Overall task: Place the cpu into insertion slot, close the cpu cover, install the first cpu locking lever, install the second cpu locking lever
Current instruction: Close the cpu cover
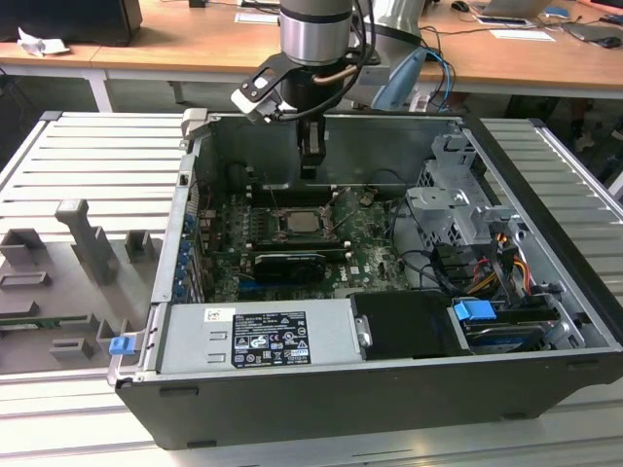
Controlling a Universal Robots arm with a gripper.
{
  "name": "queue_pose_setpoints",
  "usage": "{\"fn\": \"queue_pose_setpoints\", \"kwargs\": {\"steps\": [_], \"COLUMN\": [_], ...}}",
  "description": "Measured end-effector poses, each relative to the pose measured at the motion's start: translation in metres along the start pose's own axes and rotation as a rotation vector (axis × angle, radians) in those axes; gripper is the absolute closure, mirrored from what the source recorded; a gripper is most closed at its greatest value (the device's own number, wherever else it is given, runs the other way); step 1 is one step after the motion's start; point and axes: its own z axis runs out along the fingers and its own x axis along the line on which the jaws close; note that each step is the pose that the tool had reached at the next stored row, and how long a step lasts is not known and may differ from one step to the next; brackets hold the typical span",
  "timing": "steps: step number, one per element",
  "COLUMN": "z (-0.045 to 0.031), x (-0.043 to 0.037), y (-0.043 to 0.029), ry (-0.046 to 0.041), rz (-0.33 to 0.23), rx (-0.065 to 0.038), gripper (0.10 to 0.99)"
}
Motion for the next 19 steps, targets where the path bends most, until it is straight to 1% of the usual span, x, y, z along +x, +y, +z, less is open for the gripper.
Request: {"fn": "queue_pose_setpoints", "kwargs": {"steps": [2,8,19], "z": [-0.0022,-0.0040,-0.0097], "x": [0.0001,0.0002,0.0006], "y": [0.0001,0.0001,0.0003], "ry": [0.0000,0.0000,-0.0001], "rz": [0.000,0.000,0.000], "rx": [0.000,0.000,0.000], "gripper": [0.980,0.980,0.980]}}
